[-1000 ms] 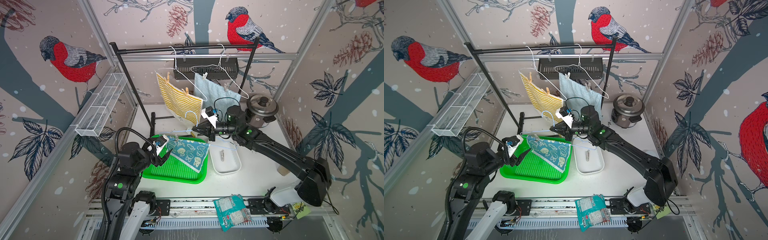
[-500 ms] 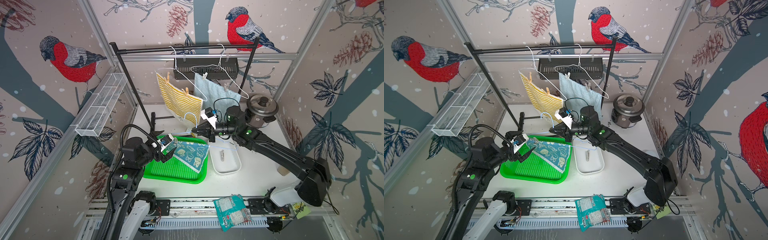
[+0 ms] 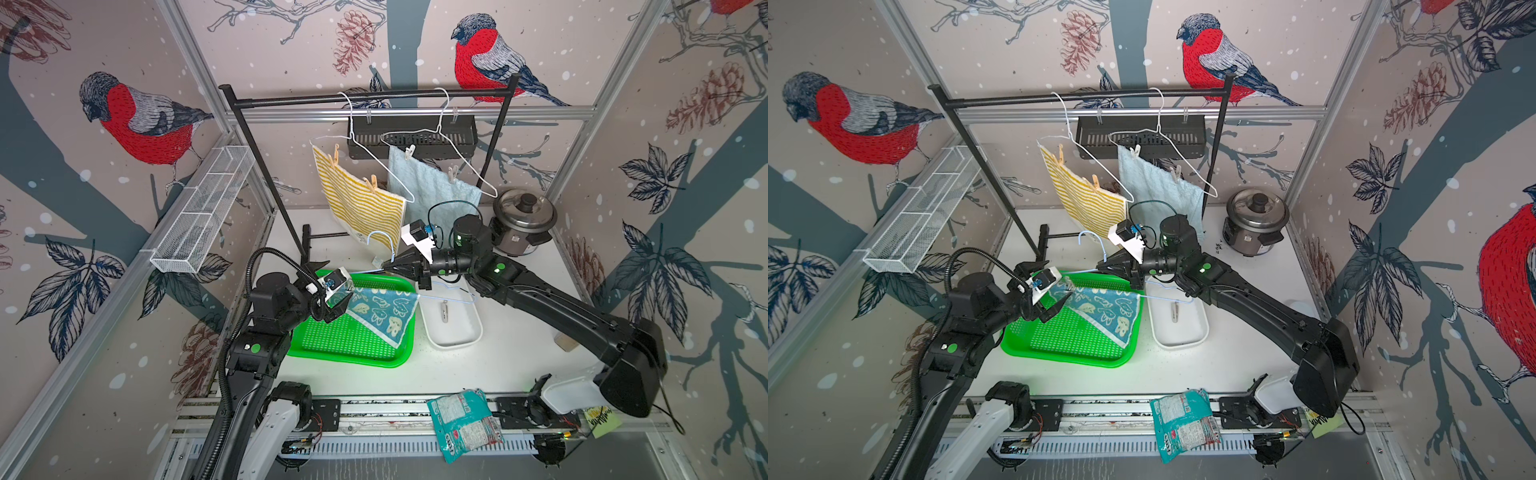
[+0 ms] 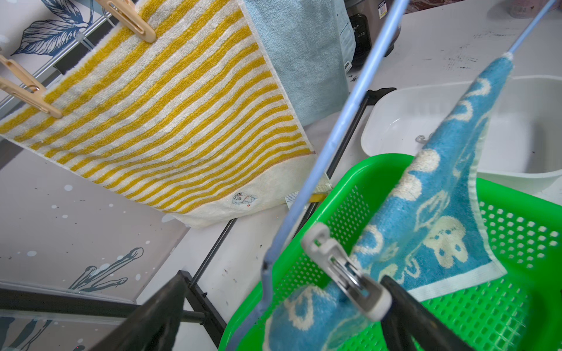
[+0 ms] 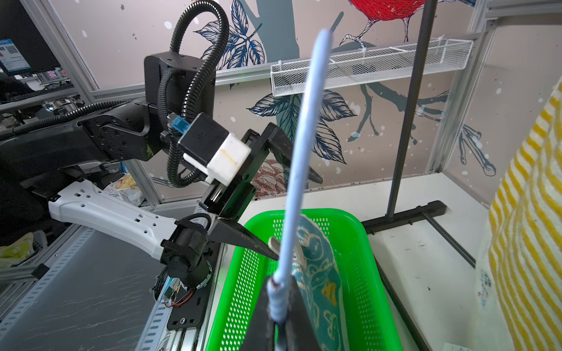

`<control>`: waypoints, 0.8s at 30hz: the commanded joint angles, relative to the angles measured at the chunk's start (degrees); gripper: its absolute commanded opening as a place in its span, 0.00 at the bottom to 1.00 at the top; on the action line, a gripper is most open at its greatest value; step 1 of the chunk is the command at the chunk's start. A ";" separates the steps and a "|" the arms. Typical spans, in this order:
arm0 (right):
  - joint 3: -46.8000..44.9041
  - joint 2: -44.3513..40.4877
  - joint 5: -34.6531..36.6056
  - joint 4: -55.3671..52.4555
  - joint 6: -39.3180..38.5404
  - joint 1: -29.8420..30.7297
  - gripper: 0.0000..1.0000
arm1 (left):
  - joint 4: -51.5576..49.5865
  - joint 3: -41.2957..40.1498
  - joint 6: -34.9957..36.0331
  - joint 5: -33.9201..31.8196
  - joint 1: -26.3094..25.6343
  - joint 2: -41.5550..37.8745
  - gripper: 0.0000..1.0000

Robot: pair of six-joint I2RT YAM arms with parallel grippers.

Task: Remove the clothespins securing towels to the hanger
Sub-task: Remove the clothespin from the hanger.

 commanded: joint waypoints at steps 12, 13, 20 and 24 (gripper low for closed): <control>-1.00 -1.35 -0.54 -0.04 -4.07 1.39 0.01 | 5.55 -0.74 -1.00 1.79 -0.01 0.97 0.86; -1.01 -1.27 -0.53 0.21 -4.07 1.48 0.00 | 5.60 -0.83 -1.00 2.22 -0.04 1.02 0.85; -1.04 -1.05 -0.09 1.80 -3.49 1.62 0.00 | 5.34 -1.36 -1.00 5.23 -0.04 0.67 0.68; -1.29 -0.90 0.00 2.95 -2.93 1.66 0.01 | 5.45 -1.93 -0.88 6.57 -0.04 0.58 0.46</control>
